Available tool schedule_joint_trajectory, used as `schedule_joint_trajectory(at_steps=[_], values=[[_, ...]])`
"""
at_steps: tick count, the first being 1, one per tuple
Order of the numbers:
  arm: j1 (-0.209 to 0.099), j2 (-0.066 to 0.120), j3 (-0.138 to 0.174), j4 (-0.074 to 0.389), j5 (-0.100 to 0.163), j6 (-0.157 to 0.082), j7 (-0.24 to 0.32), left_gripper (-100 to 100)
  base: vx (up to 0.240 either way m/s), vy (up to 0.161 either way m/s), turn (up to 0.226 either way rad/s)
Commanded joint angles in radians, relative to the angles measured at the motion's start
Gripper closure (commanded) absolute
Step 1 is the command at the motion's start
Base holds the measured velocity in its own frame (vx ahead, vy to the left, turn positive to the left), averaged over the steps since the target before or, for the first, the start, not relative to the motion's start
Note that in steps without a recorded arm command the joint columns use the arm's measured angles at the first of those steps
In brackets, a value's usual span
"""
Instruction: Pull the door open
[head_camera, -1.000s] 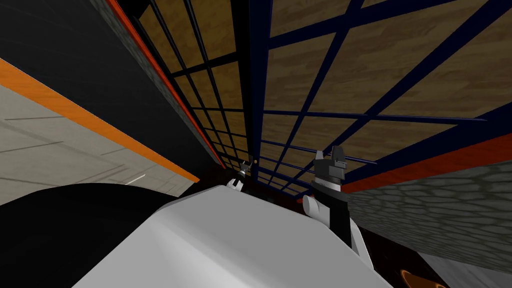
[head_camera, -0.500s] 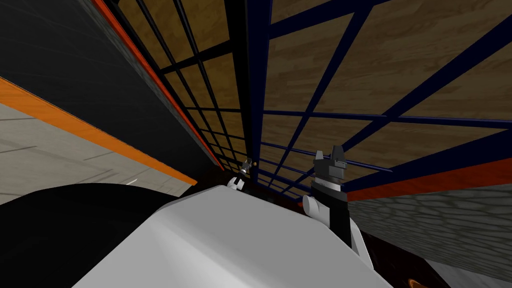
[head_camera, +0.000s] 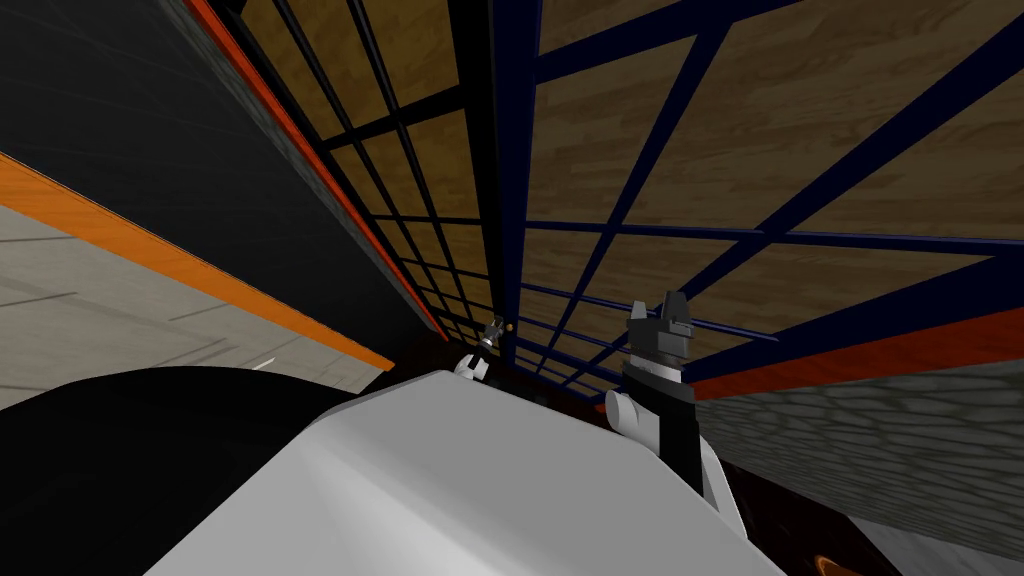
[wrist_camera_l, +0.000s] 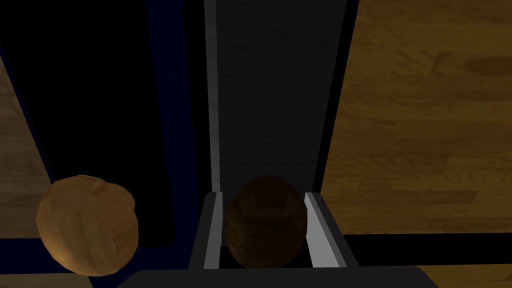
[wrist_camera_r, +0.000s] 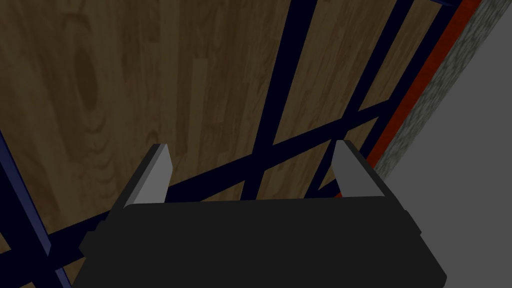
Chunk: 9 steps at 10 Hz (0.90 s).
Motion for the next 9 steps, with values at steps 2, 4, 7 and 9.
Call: schedule_joint_trajectory(at_steps=[2, 4, 7, 9], values=[[0.019, 0.008, 0.002, 0.009, 0.003, 0.002, 0.011, 100, -0.104, -0.002, -0.010], [0.031, 0.014, 0.003, 0.016, 0.005, 0.004, 0.018, 100, -0.082, -0.019, 0.016], [0.057, 0.025, 0.006, -0.010, 0.010, 0.007, 0.033, 100, -0.149, -0.023, 0.015], [0.057, 0.025, 0.006, 0.022, 0.010, 0.007, 0.033, 100, -0.043, 0.013, -0.001]])
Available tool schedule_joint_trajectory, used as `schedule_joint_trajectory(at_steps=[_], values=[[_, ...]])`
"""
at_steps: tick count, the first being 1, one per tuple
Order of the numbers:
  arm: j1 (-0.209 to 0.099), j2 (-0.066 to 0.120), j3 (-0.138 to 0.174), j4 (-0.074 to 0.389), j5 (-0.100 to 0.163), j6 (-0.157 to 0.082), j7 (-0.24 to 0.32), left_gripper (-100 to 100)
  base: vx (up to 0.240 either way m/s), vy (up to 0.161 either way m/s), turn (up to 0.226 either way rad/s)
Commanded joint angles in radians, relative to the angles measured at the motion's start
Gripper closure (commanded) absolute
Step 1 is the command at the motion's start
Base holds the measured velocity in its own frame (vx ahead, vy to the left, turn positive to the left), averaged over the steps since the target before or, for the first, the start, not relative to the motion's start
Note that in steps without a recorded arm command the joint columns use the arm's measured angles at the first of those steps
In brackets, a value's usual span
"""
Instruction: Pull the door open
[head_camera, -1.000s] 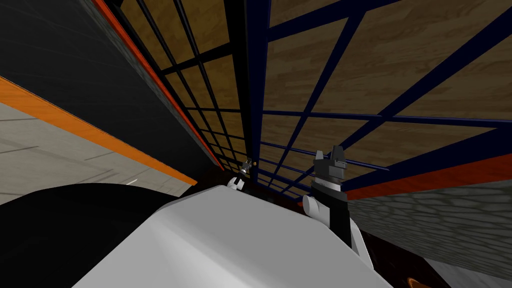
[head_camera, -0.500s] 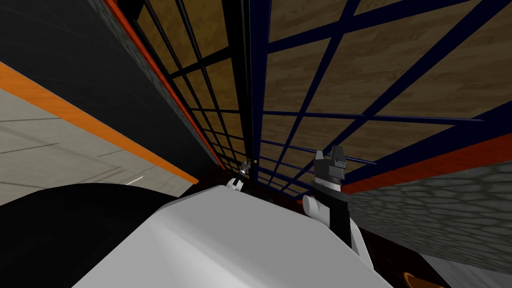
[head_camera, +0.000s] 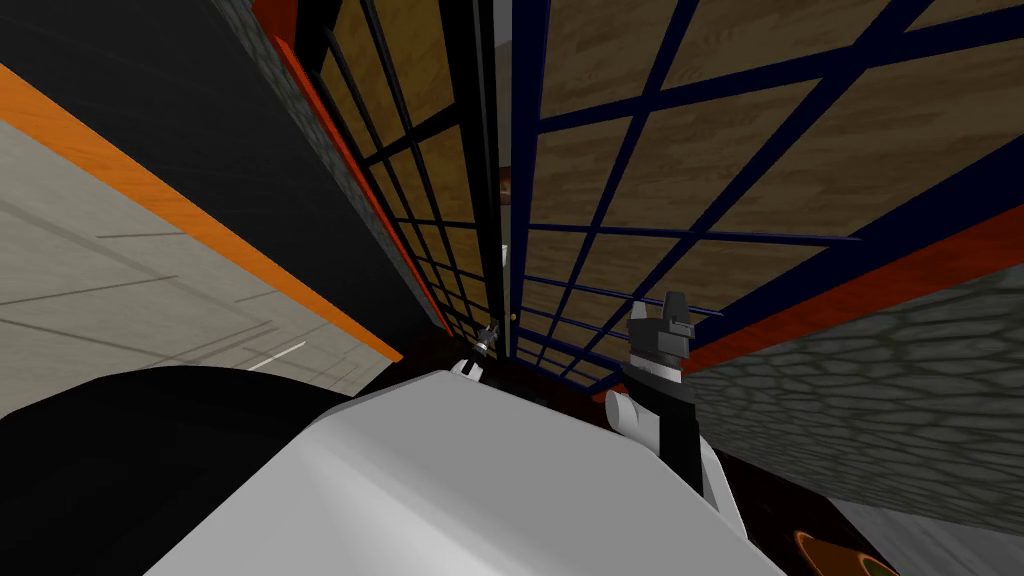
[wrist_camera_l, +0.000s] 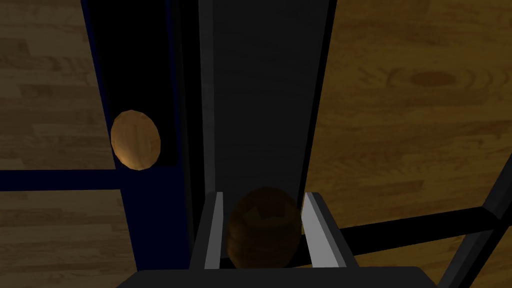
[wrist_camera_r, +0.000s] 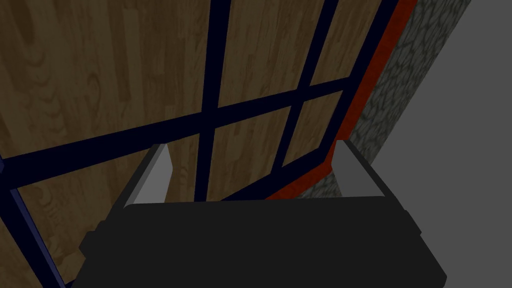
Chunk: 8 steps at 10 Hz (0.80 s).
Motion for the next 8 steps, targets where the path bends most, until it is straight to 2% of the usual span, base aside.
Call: schedule_joint_trajectory(at_steps=[1, 2, 4, 5, 8], values=[[-0.002, -0.005, -0.001, 0.039, 0.000, -0.005, -0.005, 100, 0.007, 0.009, -0.002], [-0.002, -0.005, -0.001, 0.039, 0.000, -0.005, -0.005, 100, 0.013, 0.003, -0.002], [0.029, 0.010, 0.002, 0.054, 0.007, -0.001, 0.017, 100, -0.135, -0.016, -0.015], [0.041, 0.029, 0.000, 0.037, 0.002, -0.003, 0.021, -100, -0.201, -0.031, -0.059], [0.042, 0.080, -0.007, 0.044, 0.000, -0.024, 0.055, -100, -0.210, -0.059, -0.112]])
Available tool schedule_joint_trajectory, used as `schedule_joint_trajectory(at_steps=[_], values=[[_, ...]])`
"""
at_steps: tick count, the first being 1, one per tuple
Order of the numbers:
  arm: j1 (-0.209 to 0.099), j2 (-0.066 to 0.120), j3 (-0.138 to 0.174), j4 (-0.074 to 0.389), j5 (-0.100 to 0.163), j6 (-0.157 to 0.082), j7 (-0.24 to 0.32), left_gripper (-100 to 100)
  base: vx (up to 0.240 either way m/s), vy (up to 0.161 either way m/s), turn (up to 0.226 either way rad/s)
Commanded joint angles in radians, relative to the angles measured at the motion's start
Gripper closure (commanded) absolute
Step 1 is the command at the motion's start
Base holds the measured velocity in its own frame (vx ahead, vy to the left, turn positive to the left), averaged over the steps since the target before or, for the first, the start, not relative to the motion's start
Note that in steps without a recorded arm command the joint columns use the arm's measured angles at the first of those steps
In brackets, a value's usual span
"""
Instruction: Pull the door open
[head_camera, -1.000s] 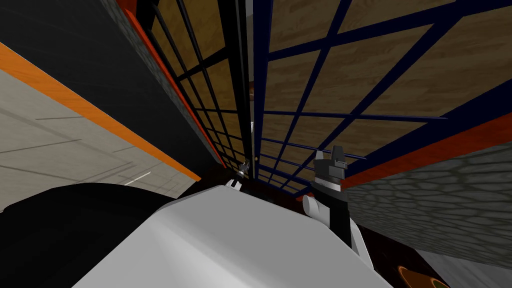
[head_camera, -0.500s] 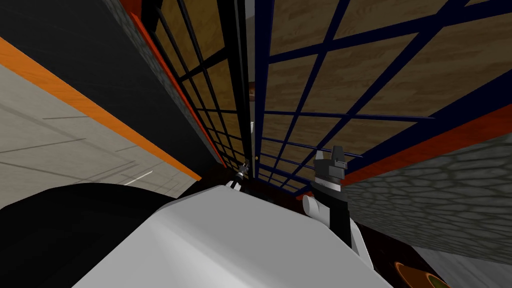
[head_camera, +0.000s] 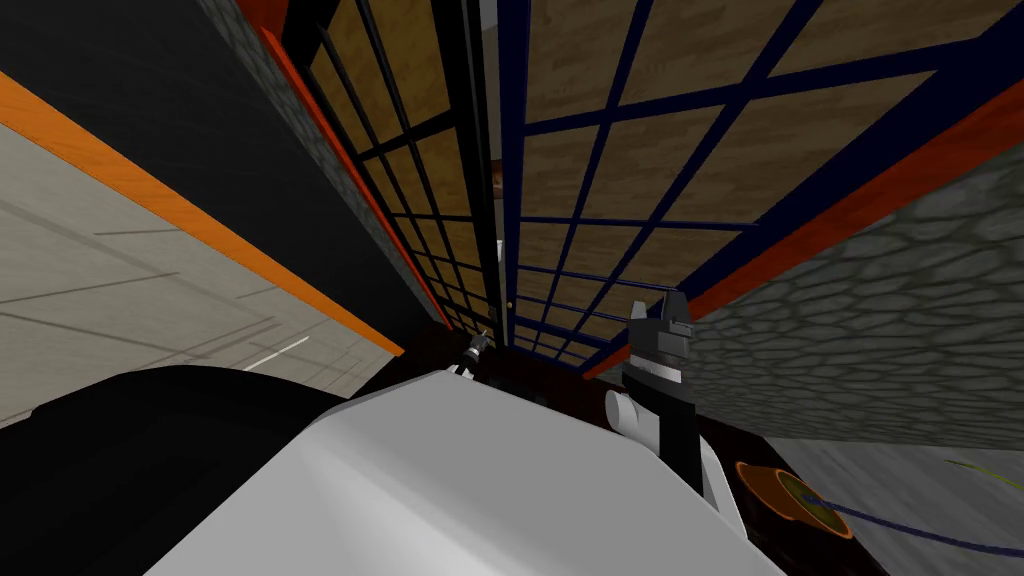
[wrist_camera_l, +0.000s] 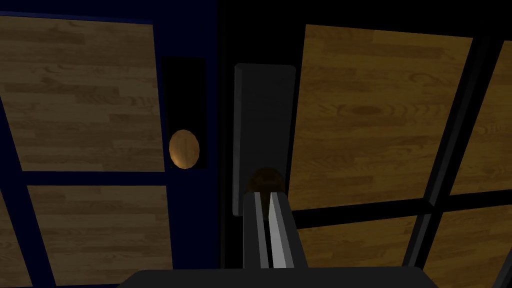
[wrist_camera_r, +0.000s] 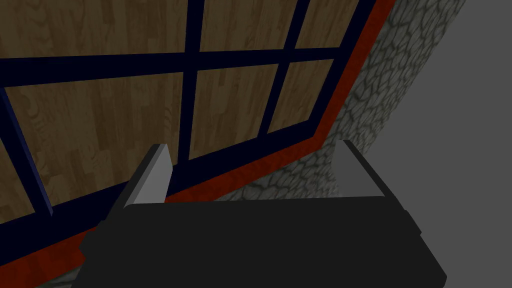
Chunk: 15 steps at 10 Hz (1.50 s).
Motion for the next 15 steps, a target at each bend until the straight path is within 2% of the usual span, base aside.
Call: schedule_joint_trajectory(at_steps=[1, 5, 6, 7, 8, 9, 10, 11, 12, 13, 14, 15], values=[[-0.011, 0.028, -0.004, 0.009, 0.000, -0.019, 0.021, -100, -0.185, -0.013, -0.140], [-0.048, 0.091, -0.021, 0.002, -0.004, -0.064, 0.085, -100, -0.160, 0.063, -0.158], [-0.048, 0.091, -0.021, 0.002, -0.004, -0.064, 0.085, -100, -0.114, 0.089, -0.075], [-0.056, 0.101, -0.024, 0.000, -0.004, -0.072, 0.096, -100, -0.046, 0.075, -0.038], [-0.054, 0.094, -0.022, 0.002, -0.004, -0.068, 0.087, -100, -0.021, 0.036, -0.016], [-0.026, 0.125, -0.005, 0.012, 0.000, -0.073, 0.110, -100, -0.027, 0.005, -0.005], [-0.026, 0.125, -0.005, -0.010, 0.000, -0.073, 0.110, -100, -0.025, -0.002, 0.008], [-0.026, 0.125, -0.005, 0.012, 0.000, -0.073, 0.110, -100, -0.007, -0.005, -0.004], [-0.002, 0.155, 0.014, 0.024, 0.005, -0.081, 0.131, -100, 0.028, -0.022, -0.044], [0.005, 0.167, 0.021, 0.027, 0.007, -0.084, 0.140, -100, 0.064, -0.040, -0.047], [0.005, 0.167, 0.021, 0.027, 0.007, -0.084, 0.140, -100, 0.053, -0.025, -0.010], [0.010, 0.187, 0.033, 0.030, 0.011, -0.090, 0.157, -100, 0.099, -0.044, -0.106]])
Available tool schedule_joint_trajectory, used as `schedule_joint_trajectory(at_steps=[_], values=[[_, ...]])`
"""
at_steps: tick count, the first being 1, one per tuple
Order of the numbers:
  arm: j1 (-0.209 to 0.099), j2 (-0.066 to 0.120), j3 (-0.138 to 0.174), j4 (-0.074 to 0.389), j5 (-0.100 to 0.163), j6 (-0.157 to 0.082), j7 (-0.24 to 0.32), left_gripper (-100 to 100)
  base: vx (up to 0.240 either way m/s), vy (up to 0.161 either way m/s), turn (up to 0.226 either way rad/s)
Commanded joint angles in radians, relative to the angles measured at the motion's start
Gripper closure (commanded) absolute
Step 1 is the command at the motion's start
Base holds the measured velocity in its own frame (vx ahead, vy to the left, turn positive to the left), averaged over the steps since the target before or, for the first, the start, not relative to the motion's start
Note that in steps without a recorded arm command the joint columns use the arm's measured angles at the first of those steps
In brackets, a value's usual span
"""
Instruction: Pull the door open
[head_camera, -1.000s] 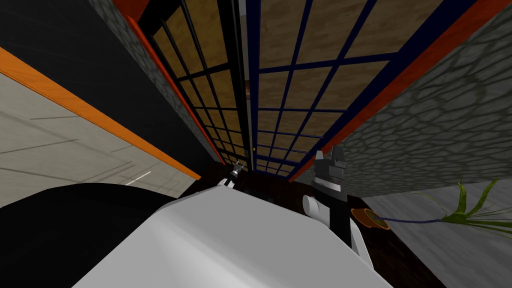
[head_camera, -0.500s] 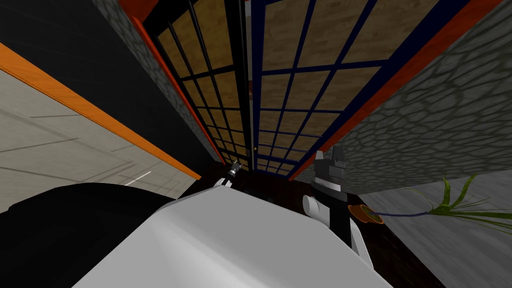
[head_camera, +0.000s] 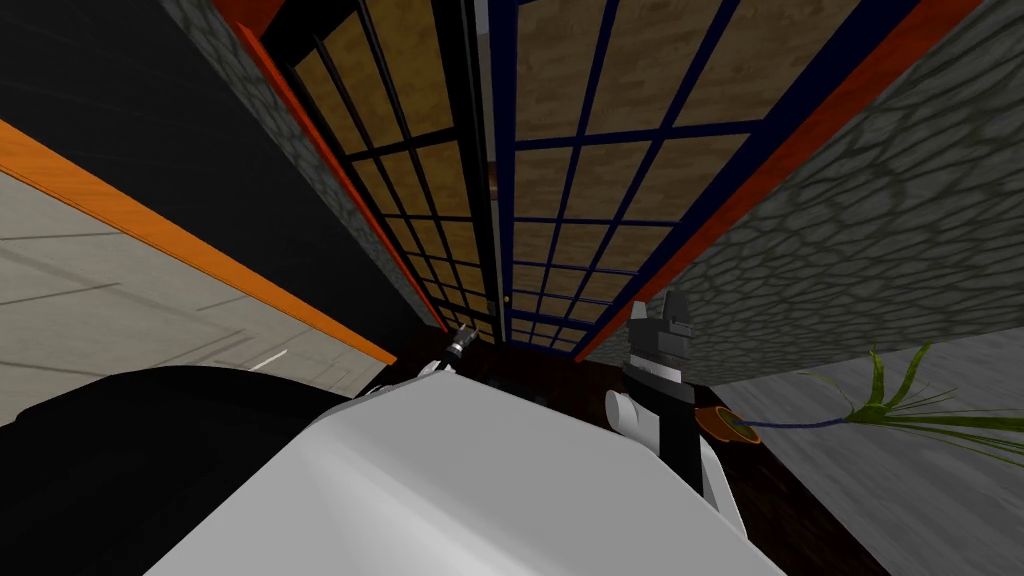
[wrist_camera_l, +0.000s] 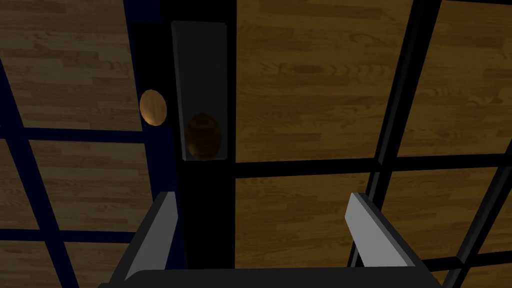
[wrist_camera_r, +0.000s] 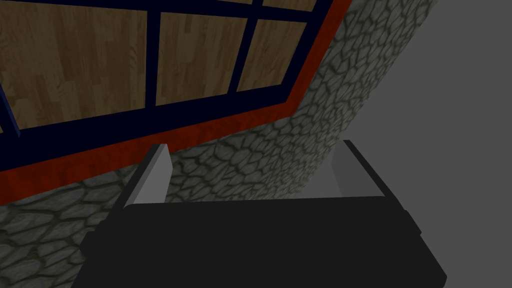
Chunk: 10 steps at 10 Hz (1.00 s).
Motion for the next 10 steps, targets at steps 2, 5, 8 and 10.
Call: schedule_joint_trajectory(at_steps=[2, 5, 8, 10], values=[[0.034, 0.004, -0.001, -0.061, -0.003, 0.024, 0.022, -100, 0.101, -0.020, -0.028], [0.019, 0.016, 0.006, -0.067, -0.001, 0.018, 0.036, -100, 0.165, -0.047, -0.093], [-0.004, 0.015, 0.005, -0.076, 0.000, 0.016, 0.041, -100, 0.170, -0.037, -0.077], [-0.003, 0.016, 0.005, -0.077, 0.000, 0.012, 0.041, -100, 0.118, -0.038, -0.013]])
